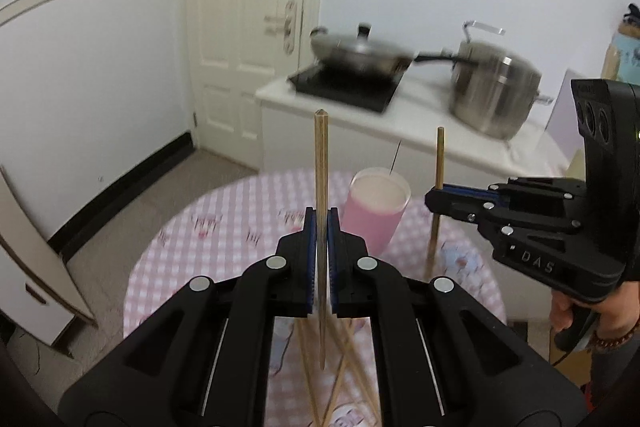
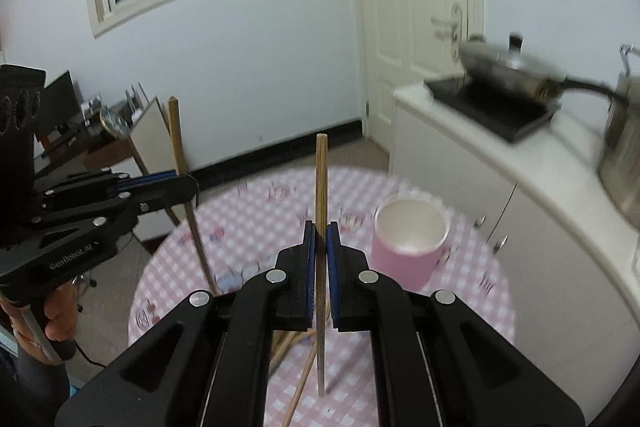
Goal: Organize utensils
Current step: 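Lift the left gripper's chopstick into the pink cup while the right gripper carries its chopstick there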
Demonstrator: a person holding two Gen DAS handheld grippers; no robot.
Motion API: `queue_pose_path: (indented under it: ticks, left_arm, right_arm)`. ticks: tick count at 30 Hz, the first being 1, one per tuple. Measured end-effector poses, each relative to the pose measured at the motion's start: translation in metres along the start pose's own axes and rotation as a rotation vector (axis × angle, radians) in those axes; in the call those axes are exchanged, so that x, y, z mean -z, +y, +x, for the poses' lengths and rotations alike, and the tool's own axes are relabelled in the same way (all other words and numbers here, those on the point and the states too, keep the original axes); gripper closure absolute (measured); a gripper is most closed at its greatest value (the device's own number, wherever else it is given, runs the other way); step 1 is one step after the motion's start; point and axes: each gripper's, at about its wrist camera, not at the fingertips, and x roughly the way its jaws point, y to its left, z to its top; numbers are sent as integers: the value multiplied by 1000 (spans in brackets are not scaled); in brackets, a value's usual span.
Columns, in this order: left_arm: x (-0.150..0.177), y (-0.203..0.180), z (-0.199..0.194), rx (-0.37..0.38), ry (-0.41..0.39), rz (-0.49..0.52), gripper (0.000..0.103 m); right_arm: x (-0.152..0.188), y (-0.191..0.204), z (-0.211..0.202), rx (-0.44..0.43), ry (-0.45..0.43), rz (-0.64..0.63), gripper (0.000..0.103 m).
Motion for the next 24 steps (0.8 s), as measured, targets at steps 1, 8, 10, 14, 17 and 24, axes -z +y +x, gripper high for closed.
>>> queue_pose_path:
  ticks: [1, 8, 10, 14, 17, 24]
  left_arm:
    - [-8, -5, -3, 9, -28, -1, 98]
    - [-47, -26, -2, 22, -190, -45, 98]
    - [-57, -28, 2, 47, -220, -69, 98]
    - [-71, -33, 18, 56, -275, -106, 98]
    - [-78, -34, 29, 62, -316, -126, 97]
    - [-80, -37, 55, 48, -356, -132, 97]
  right_arm:
    - [-5, -1, -4, 4, -18, -3, 99]
    - [-36, -11, -27, 90, -195, -30, 99]
    - [-44, -17, -32, 104, -255, -21, 99]
    - [-54, -23, -30, 151, -340, -25, 99]
    - [-60, -32, -22, 169, -387, -19, 99]
    - [-59, -57, -1, 182, -403, -6, 99]
